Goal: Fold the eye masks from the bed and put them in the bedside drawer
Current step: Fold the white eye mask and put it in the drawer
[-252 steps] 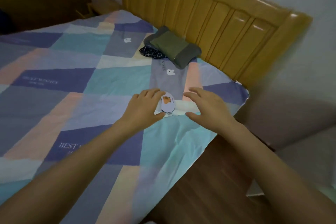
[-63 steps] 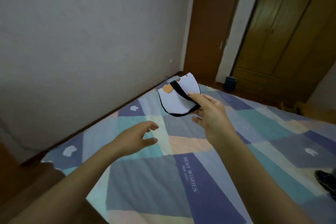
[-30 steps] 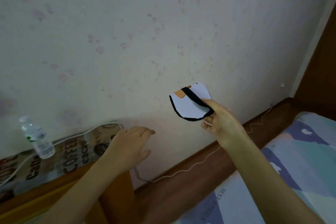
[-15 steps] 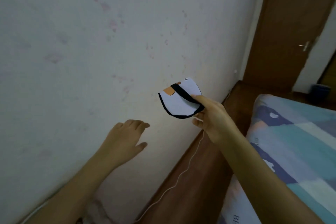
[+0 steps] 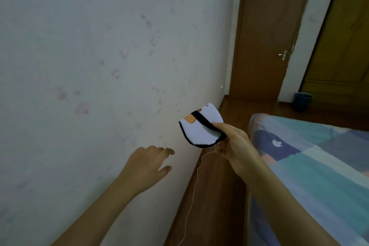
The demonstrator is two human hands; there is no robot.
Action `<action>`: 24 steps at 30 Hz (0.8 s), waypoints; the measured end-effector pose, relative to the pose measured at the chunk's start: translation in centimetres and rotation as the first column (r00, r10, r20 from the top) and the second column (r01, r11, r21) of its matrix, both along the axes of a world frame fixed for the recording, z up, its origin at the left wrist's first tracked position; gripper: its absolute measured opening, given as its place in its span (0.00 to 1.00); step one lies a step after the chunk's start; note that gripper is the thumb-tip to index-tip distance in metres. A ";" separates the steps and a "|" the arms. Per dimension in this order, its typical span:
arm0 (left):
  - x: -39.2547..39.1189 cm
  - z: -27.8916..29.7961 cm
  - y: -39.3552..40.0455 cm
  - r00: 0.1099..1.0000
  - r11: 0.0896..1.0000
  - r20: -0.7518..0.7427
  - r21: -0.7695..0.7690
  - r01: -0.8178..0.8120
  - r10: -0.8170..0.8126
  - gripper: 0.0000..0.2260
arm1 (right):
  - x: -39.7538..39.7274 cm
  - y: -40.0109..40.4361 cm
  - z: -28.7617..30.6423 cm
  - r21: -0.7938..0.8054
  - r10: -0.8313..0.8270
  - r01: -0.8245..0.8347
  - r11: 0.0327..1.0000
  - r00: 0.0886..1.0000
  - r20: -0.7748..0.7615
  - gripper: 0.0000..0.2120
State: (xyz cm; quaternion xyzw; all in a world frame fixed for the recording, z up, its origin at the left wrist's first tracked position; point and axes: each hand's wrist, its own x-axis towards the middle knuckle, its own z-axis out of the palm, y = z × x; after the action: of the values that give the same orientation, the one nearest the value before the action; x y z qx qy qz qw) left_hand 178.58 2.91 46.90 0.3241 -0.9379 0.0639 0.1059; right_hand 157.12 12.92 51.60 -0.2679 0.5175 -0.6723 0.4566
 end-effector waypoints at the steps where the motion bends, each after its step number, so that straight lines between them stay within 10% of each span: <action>1: -2.1 0.6 -2.5 1.000 1.000 -0.004 -0.018 0.016 -0.016 0.21 | -1.6 -2.0 0.4 -0.007 -0.004 0.004 1.000 1.000 -0.006 0.10; 14: -31.9 3.3 -32.0 0.931 0.935 -0.131 -0.145 0.323 -0.341 0.20 | -25.7 -25.4 2.0 -0.010 -0.332 0.333 0.943 0.943 0.028 0.06; 24: -58.7 3.9 -47.0 0.699 0.678 -0.124 -0.407 0.612 -0.705 0.18 | -47.7 -36.1 3.1 -0.039 -0.611 0.610 0.791 0.789 -0.061 0.05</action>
State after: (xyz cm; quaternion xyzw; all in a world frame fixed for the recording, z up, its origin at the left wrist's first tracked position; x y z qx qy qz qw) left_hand 119.93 -44.07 50.83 -0.0565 -0.9420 0.1344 0.3022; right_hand 109.37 -23.15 54.67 -0.1140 0.5860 -0.7784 0.1943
